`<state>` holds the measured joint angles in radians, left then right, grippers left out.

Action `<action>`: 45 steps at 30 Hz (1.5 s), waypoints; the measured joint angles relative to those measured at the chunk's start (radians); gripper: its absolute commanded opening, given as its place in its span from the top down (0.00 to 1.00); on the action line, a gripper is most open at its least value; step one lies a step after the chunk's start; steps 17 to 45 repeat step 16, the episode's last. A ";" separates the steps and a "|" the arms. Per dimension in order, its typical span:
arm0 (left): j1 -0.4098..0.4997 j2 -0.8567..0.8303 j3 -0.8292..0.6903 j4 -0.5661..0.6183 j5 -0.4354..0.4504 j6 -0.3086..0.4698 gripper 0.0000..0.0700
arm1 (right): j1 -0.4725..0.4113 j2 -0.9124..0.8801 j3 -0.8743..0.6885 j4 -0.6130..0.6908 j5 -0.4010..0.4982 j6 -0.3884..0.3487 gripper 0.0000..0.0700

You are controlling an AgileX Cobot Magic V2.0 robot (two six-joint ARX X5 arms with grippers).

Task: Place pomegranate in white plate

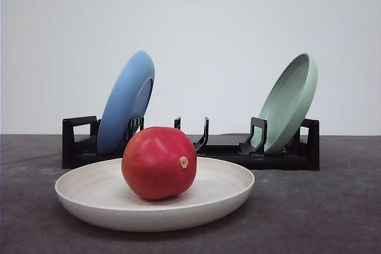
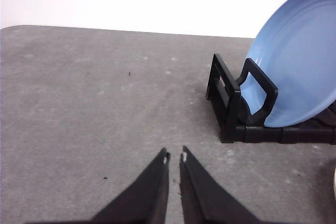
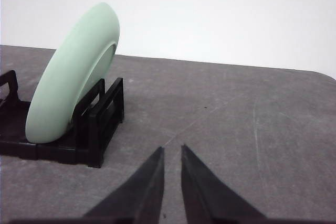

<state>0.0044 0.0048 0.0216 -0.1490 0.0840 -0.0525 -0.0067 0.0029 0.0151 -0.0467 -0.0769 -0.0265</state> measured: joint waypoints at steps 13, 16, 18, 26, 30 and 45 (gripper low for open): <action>0.000 0.000 0.000 0.000 0.000 0.000 0.98 | 0.000 0.000 0.000 0.000 0.000 0.000 0.92; 0.000 0.000 0.000 0.000 0.000 0.000 0.98 | 0.000 0.000 0.000 0.000 0.000 0.000 0.92; 0.000 0.000 0.000 0.000 0.000 0.000 0.98 | 0.000 0.000 0.000 0.000 0.000 0.000 0.92; 0.000 0.000 0.000 0.000 0.000 0.000 0.98 | 0.000 0.000 0.000 0.000 0.000 0.000 0.92; 0.000 0.000 0.000 0.000 0.000 0.000 0.98 | 0.000 0.000 0.000 0.000 0.000 0.000 0.92; 0.000 0.000 0.000 0.000 0.000 0.000 0.98 | 0.000 0.000 0.000 0.000 0.000 0.000 0.92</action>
